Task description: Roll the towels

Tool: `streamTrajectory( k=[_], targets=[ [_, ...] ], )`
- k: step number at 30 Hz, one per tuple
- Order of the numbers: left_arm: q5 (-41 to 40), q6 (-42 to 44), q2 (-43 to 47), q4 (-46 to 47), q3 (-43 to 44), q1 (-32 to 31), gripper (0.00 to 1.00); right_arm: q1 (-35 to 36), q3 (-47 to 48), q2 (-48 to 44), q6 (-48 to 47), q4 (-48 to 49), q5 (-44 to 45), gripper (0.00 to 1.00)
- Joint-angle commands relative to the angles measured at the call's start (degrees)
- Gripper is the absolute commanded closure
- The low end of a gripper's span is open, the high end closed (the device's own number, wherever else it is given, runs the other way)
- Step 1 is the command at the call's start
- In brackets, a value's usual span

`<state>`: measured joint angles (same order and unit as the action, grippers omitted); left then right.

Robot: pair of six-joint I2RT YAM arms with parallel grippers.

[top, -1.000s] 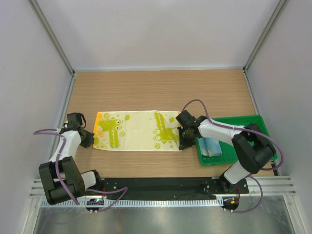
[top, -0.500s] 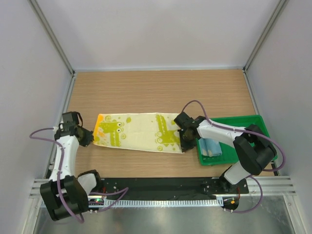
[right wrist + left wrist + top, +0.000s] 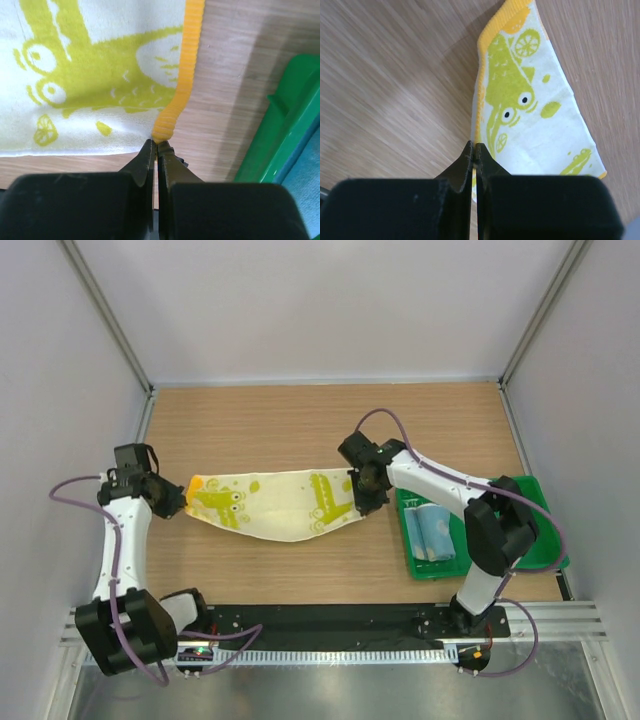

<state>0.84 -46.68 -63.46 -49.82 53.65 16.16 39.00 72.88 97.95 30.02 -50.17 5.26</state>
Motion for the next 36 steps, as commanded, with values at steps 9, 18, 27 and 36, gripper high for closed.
streamTrajectory(
  k=[9, 18, 27, 36],
  targets=[
    [4.1, 2.2, -10.0, 4.0, 9.1, 0.4, 1.0, -6.8, 14.1, 8.5, -5.9, -5.4, -0.5, 0.99],
    [1.2, 5.0, -17.0, 4.8, 12.2, 0.3, 1.0, -8.0, 23.4, 15.1, -8.0, -8.5, -1.3, 0.99],
    [1.3, 4.9, -23.0, 5.8, 15.6, 0.3, 1.0, -9.5, 29.6, 19.4, -9.3, -10.9, -1.8, 0.99],
    [-0.2, 4.4, -29.1, 7.4, 19.0, 0.3, 1.0, -10.2, 35.3, 24.6, -9.8, -11.7, -1.5, 0.99]
  ],
)
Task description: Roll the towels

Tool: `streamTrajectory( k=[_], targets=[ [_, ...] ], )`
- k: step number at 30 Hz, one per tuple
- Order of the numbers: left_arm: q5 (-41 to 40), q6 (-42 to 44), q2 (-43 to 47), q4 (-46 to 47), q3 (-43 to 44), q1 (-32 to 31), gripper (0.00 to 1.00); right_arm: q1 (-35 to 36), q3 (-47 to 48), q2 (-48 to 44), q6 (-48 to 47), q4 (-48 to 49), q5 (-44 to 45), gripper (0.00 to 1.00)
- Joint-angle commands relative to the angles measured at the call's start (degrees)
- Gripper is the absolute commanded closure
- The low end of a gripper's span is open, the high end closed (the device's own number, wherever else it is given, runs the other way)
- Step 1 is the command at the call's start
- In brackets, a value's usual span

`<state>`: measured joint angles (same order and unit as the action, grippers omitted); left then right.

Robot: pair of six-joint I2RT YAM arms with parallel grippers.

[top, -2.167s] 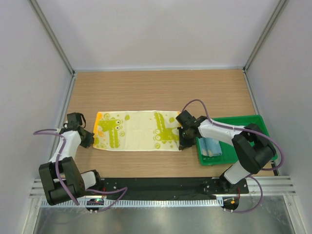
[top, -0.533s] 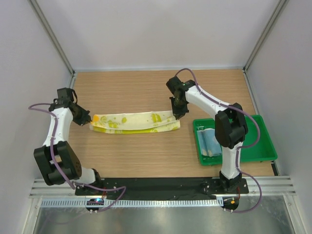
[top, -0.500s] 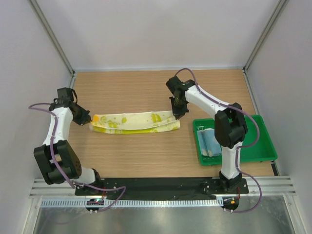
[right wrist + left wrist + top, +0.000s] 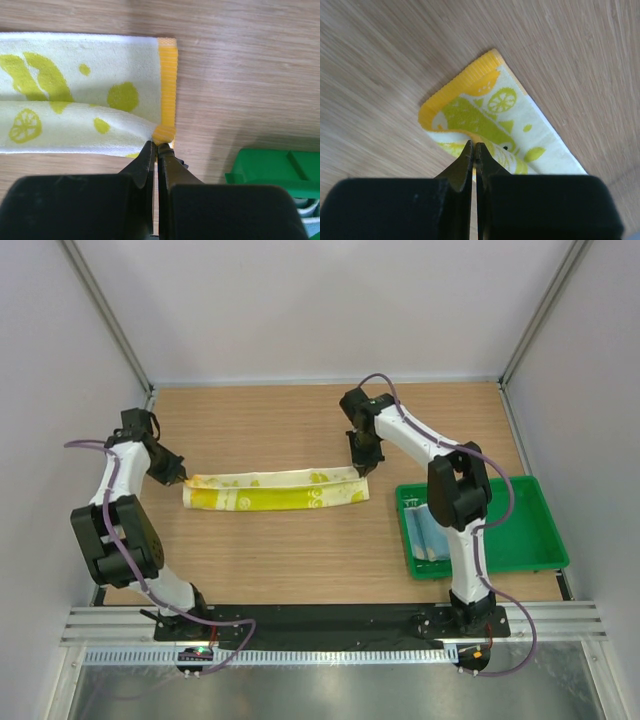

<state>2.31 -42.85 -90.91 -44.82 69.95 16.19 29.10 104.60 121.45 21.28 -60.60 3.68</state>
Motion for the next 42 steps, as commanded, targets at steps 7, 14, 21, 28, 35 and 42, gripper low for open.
streamTrajectory(
  k=[7, 14, 21, 28, 35, 42],
  targets=[
    [-1.1, 1.1, -10.1, 1.7, 7.9, 0.3, 0.99, -2.0, 8.1, 5.1, 0.2, -1.2, -0.9, 0.73],
    [1.8, 1.8, -17.6, -1.8, 17.1, 0.3, 0.59, -6.1, 15.5, 7.5, 2.1, -2.1, 0.4, 0.41],
    [-1.9, 4.1, -16.7, -3.7, 20.9, 0.2, 0.38, -7.4, 11.7, 0.3, 2.5, 1.3, 3.9, 0.31],
    [0.2, 6.3, -3.9, 1.7, 9.3, -2.6, 0.34, -1.1, -11.6, -14.4, 4.3, 19.8, -9.3, 0.48],
    [9.5, 4.0, 3.3, 8.2, -6.2, -5.8, 0.43, 5.6, -24.9, -17.6, 14.0, 38.6, -23.0, 0.99],
    [13.6, 0.4, 2.8, 14.1, -15.8, -6.2, 0.5, 5.4, -30.6, -12.6, 19.1, 51.9, -30.2, 0.99]
  ],
)
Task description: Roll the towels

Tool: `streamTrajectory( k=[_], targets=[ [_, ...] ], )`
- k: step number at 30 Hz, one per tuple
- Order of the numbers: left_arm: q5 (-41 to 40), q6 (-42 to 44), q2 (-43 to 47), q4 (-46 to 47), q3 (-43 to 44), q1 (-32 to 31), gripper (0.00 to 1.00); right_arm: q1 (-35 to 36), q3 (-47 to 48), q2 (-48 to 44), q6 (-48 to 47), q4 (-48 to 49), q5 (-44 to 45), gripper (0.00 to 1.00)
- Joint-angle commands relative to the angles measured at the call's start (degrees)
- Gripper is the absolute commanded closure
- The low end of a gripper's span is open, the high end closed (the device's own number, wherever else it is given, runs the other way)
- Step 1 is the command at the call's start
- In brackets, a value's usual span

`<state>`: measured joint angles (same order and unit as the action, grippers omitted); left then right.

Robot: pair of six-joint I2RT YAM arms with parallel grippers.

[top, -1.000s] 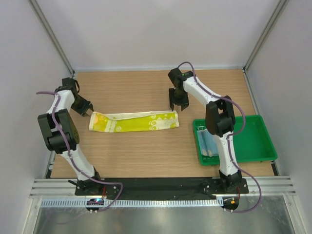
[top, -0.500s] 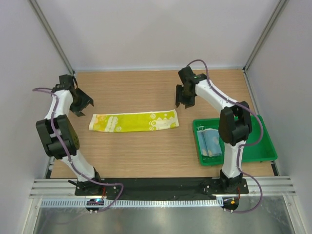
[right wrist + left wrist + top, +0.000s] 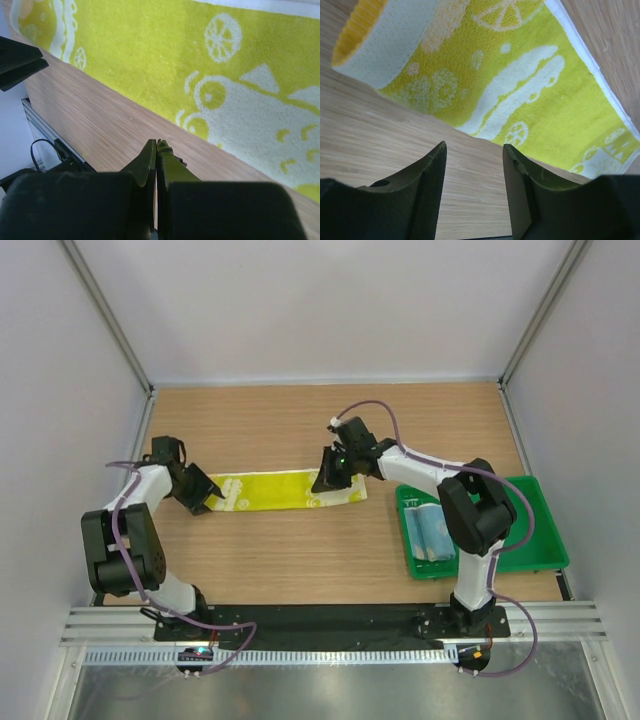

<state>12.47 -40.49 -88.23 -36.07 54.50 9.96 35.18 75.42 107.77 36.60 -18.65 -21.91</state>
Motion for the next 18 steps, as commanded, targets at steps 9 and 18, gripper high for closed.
streamTrajectory(
  k=[9, 18],
  targets=[
    [-0.3, -5.7, -2.7, 9.3, -4.9, 1.6, 0.57, -5.7, -11.8, 3.7, 6.0, 20.2, -9.5, 0.99],
    [-5.1, -6.9, -2.7, 8.1, -6.9, 5.6, 0.62, -10.3, -18.9, 2.8, 4.4, 20.0, -9.0, 0.99]
  ],
)
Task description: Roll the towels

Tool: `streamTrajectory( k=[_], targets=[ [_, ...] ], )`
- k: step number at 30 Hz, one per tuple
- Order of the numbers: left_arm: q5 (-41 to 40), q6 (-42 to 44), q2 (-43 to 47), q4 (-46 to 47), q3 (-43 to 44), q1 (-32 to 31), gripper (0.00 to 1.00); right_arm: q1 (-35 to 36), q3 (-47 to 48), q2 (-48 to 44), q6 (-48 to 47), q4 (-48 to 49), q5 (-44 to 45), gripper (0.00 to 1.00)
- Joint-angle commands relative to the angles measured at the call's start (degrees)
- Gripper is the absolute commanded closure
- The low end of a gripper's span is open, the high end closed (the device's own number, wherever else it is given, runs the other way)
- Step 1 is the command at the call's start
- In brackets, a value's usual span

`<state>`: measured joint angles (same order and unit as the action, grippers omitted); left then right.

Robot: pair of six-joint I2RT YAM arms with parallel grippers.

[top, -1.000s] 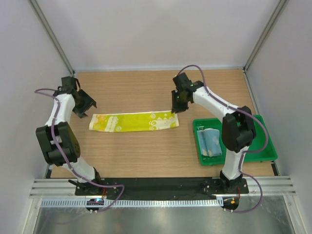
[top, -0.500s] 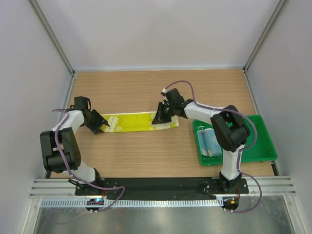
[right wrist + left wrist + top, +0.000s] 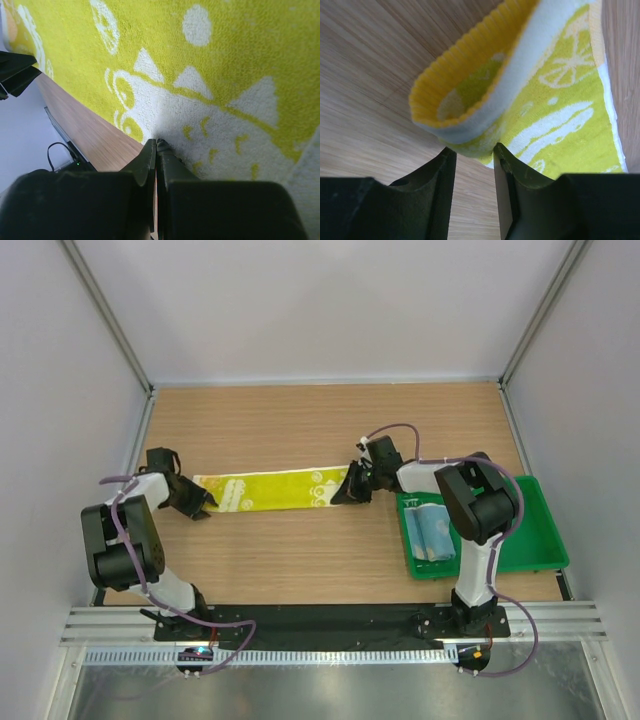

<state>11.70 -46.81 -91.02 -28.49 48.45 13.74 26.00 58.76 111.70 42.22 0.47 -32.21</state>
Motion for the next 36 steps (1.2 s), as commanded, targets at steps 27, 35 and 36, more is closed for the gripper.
streamTrajectory(
  k=[27, 35, 36],
  targets=[
    [-4.9, -2.0, -3.0, -3.0, -3.5, 13.7, 0.83, -3.4, -4.4, -2.4, -0.2, -2.4, -1.1, 0.99],
    [-6.2, -1.8, -1.1, -3.5, -1.1, 13.8, 0.83, -3.7, 1.0, -6.7, -6.8, -15.3, 4.9, 0.98],
    [-6.2, -1.8, -1.1, -3.6, -1.0, 13.9, 0.83, -3.8, 1.5, -7.1, -7.8, -17.9, 6.4, 0.97]
  ],
)
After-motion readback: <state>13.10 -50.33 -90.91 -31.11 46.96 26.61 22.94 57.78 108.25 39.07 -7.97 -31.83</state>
